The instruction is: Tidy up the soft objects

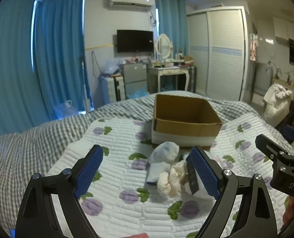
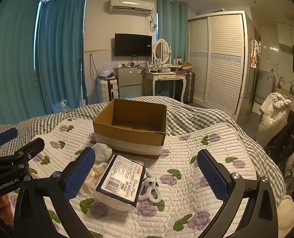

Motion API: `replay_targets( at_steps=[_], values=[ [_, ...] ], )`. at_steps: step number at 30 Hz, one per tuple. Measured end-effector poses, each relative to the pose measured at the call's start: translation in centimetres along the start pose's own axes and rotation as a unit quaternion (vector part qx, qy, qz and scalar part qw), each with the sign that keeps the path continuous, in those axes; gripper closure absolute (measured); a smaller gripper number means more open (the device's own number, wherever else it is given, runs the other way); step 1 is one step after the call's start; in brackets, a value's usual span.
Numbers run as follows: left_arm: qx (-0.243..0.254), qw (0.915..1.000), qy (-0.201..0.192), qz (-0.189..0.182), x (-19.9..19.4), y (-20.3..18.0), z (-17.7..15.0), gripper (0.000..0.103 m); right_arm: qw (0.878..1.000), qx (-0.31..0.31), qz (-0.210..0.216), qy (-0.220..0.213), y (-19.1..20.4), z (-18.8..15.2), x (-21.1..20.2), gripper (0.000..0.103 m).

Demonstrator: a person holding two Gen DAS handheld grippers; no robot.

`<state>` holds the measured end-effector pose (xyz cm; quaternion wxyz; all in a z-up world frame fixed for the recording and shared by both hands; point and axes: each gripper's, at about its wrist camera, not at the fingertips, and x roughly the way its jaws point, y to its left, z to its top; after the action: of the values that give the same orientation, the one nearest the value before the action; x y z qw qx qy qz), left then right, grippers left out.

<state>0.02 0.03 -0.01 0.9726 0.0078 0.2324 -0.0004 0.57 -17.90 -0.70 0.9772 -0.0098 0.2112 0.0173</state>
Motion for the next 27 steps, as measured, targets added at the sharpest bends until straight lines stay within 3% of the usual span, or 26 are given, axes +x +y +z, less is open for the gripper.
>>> replay_targets(
  at_steps=[27],
  values=[
    [0.002,1.0000,-0.001,0.004,0.13,0.37,-0.39,0.012,1.000,0.003,0.004,0.014,0.39,-0.10,0.39,0.000]
  ],
)
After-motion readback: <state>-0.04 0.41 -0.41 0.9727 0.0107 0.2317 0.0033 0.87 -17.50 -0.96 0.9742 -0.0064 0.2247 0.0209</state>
